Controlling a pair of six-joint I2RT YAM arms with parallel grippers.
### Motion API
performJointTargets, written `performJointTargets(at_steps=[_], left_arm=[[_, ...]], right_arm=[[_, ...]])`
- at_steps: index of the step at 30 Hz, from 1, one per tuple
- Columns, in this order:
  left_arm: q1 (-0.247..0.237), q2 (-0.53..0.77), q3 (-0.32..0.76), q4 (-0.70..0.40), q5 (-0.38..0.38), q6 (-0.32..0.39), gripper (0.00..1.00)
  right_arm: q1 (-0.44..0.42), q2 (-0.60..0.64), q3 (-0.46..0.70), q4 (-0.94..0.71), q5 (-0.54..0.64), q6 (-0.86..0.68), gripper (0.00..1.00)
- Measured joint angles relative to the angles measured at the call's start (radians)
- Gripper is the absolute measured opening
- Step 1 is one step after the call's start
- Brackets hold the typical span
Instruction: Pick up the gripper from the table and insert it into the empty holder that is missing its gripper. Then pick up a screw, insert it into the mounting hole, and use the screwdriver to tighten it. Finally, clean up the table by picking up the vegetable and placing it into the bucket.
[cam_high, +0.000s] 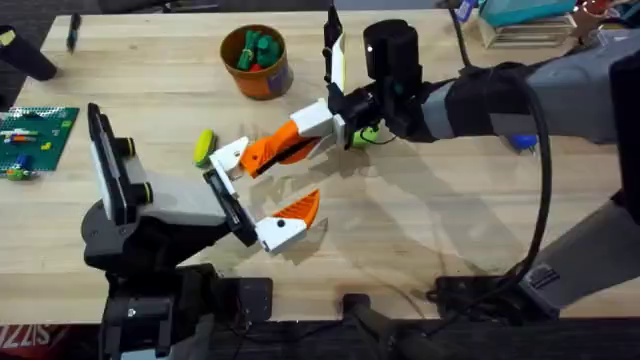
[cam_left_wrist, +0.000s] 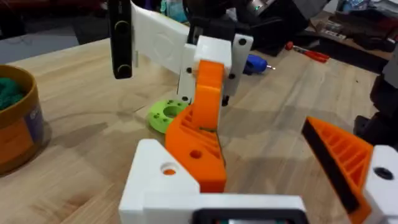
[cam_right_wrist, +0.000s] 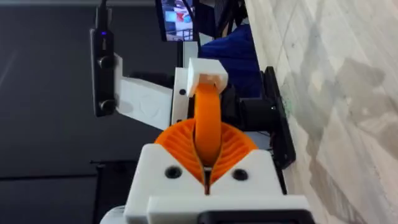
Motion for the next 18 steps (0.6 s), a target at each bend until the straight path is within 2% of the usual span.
performJointTargets(at_steps=[18], left_arm=[[0.011, 0.000, -0.001, 0.005, -0.036, -0.002, 0.986]], right_arm=[[0.022, 0.000, 0.002, 0.020, 0.059, -0.067, 0.016]])
